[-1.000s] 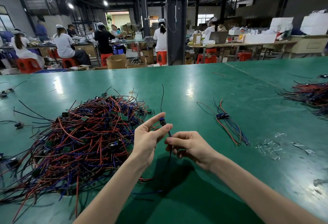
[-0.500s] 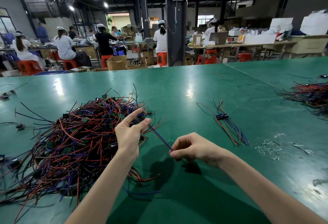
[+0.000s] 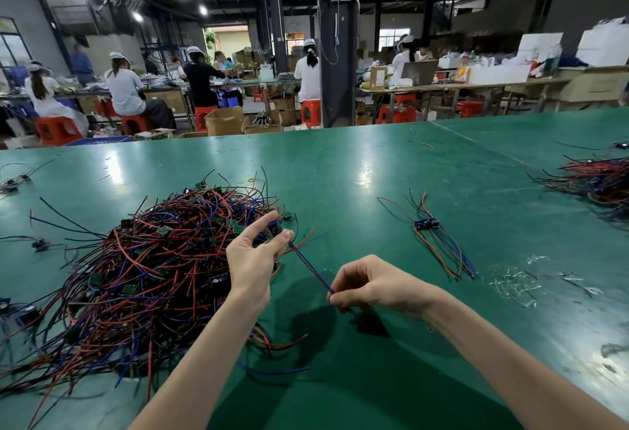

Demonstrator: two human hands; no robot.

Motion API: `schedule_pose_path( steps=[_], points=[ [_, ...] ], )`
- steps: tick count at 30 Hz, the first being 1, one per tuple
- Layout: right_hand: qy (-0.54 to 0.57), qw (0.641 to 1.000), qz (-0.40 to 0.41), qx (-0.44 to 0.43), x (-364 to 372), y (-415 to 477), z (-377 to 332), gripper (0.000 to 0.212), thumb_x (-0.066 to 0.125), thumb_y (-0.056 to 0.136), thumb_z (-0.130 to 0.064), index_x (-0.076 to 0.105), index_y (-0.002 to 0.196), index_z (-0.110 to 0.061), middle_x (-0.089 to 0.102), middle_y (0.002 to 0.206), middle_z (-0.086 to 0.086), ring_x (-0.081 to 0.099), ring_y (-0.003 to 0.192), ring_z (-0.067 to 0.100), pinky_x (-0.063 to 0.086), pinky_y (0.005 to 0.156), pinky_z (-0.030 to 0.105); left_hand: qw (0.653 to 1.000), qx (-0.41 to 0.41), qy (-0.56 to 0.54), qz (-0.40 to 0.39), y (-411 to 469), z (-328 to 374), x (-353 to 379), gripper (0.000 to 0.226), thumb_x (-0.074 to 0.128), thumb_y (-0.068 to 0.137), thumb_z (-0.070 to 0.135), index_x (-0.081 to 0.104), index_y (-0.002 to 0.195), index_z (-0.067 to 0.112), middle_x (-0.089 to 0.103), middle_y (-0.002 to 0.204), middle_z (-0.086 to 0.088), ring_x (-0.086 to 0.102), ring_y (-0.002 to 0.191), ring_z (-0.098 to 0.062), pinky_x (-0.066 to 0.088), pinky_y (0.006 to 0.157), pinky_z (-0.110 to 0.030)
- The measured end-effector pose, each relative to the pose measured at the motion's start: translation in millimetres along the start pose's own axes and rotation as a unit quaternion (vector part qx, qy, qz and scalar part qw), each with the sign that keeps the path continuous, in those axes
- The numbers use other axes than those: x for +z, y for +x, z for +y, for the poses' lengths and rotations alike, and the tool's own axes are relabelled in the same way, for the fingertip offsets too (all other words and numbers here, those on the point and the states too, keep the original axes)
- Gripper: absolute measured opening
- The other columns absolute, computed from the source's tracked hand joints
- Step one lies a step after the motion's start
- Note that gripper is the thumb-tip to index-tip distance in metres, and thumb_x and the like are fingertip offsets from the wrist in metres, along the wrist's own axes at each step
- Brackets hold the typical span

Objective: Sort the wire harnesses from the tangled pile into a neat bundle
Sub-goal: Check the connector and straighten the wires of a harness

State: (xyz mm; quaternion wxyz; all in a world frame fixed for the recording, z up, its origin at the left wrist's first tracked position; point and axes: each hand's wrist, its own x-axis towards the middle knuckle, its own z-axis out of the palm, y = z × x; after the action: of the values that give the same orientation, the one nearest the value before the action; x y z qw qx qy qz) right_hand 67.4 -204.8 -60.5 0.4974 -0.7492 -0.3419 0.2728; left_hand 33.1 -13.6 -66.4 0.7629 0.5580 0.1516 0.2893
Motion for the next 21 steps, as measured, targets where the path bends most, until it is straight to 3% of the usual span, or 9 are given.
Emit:
schedule_pose_path(
  steps=[4, 7, 11, 15, 18, 21],
  points=[
    [0.013, 0.999, -0.037, -0.001, 5, 1, 1, 0.004, 0.07, 0.085, -0.019, 0.067, 0.085, -0.016, 0.07, 0.073, -0.001, 0.053, 0.061, 0.009, 0.034, 0.049, 0.017, 0.999, -0.01, 0.004, -0.04, -6, -8, 8, 0.044, 0.075, 0.072, -0.004, 0.068, 0.113, 0.012, 0.071, 0.09, -0.014, 0.063, 0.075, -0.016, 0.052, 0.066, -0.017],
    [0.05, 0.998, 0.027, 0.007, 11, 8, 1, 0.009, 0.064, 0.089, -0.025, 0.065, 0.085, -0.017, 0.069, 0.073, -0.001, 0.046, 0.055, 0.01, 0.032, 0.048, 0.019, 0.997, -0.022, 0.013, -0.076, -15, -16, 15, 0.044, 0.077, 0.069, -0.003, 0.069, 0.111, 0.01, 0.07, 0.094, -0.012, 0.063, 0.077, -0.014, 0.054, 0.073, -0.019],
    [0.088, 0.991, 0.103, -0.009, 12, 11, 1, 0.008, 0.062, 0.09, -0.019, 0.064, 0.085, -0.014, 0.067, 0.071, 0.0, 0.048, 0.046, 0.009, 0.037, 0.044, 0.018, 0.992, -0.031, 0.013, -0.121, -27, -22, 22, 0.045, 0.08, 0.063, 0.006, 0.07, 0.106, 0.015, 0.073, 0.088, -0.017, 0.066, 0.079, -0.022, 0.054, 0.081, -0.029],
    [0.145, 0.983, 0.11, -0.007, 10, 11, 2, 0.013, 0.059, 0.091, -0.011, 0.06, 0.079, -0.006, 0.065, 0.064, 0.004, 0.05, 0.044, 0.008, 0.039, 0.041, 0.018, 0.986, -0.039, -0.005, -0.16, -30, -22, 25, 0.038, 0.069, 0.078, -0.003, 0.065, 0.112, 0.015, 0.073, 0.086, -0.018, 0.07, 0.08, -0.019, 0.056, 0.072, -0.022],
    [0.159, 0.979, 0.127, 0.009, 0, 13, 1, 0.015, 0.059, 0.091, -0.009, 0.06, 0.077, -0.003, 0.063, 0.059, 0.004, 0.05, 0.041, 0.008, 0.039, 0.038, 0.018, 0.98, -0.064, 0.003, -0.187, -29, -22, 25, 0.041, 0.065, 0.083, 0.002, 0.061, 0.119, 0.022, 0.073, 0.1, -0.009, 0.07, 0.083, -0.015, 0.055, 0.081, -0.023],
    [0.155, 0.973, 0.168, 0.014, -29, 19, -8, 0.015, 0.06, 0.09, -0.004, 0.061, 0.075, -0.002, 0.062, 0.056, 0.006, 0.049, 0.039, 0.007, 0.039, 0.037, 0.017, 0.977, -0.077, 0.02, -0.2, -30, -29, 26, 0.047, 0.061, 0.087, 0.005, 0.054, 0.128, 0.028, 0.061, 0.123, 0.012, 0.069, 0.097, -0.018, 0.052, 0.087, -0.028]
  ],
)
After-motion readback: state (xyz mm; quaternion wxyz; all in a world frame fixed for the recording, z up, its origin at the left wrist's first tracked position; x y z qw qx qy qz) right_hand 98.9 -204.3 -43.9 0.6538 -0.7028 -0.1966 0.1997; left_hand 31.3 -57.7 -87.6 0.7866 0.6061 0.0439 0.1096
